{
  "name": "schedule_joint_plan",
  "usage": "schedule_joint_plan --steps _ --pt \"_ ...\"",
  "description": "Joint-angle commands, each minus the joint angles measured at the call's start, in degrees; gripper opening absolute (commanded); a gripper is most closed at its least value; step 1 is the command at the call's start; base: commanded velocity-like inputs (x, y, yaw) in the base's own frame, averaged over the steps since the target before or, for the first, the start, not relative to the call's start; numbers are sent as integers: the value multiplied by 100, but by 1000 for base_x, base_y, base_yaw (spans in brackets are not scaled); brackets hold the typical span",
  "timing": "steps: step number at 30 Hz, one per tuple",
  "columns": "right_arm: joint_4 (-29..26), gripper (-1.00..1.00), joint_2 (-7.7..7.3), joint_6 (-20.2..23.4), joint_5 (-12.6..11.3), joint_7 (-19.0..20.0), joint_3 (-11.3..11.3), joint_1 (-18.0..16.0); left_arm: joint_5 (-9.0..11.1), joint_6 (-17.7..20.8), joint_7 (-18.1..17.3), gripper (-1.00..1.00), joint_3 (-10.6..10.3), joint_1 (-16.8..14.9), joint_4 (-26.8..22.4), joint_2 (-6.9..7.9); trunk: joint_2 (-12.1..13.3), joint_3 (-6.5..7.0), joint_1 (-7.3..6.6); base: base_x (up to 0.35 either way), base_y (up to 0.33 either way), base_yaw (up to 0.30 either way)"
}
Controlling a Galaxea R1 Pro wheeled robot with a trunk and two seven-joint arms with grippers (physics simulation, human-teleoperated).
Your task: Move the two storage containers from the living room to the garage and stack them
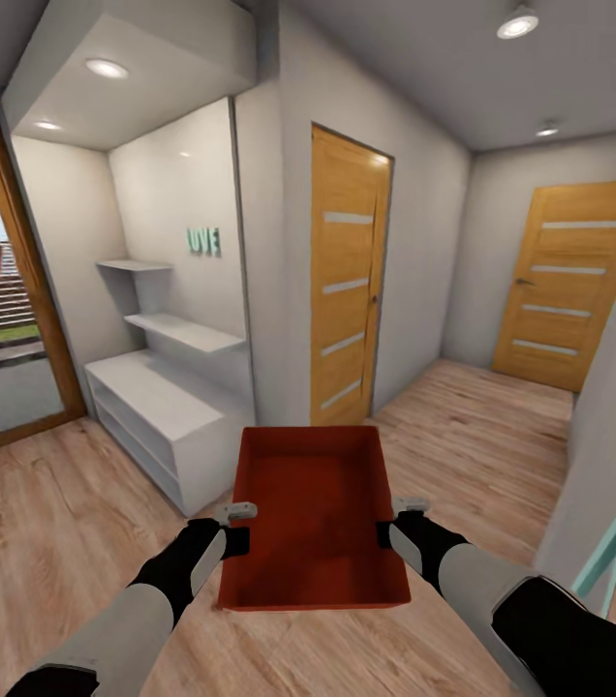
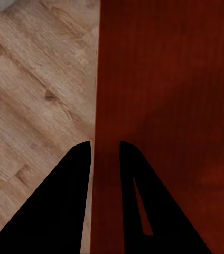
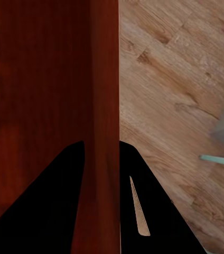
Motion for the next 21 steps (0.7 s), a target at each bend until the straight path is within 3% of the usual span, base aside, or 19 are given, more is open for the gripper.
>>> schedule_joint_plan --steps 1,6,21 --pt "-27 -100 -3 37 134 -52 115 -9 -61 50 87 -100 -81 0 31 13 -9 -10 5 322 0 -254" --pt "-25 -100 -3 37 134 -52 115 -9 -61 48 88 -100 -81 0 31 13 -9 -10 5 322 0 -174" --pt "-27 -100 -3 37 134 -51 115 -9 -61 47 94 -100 -85 0 31 13 -9 -10 5 322 0 -7"
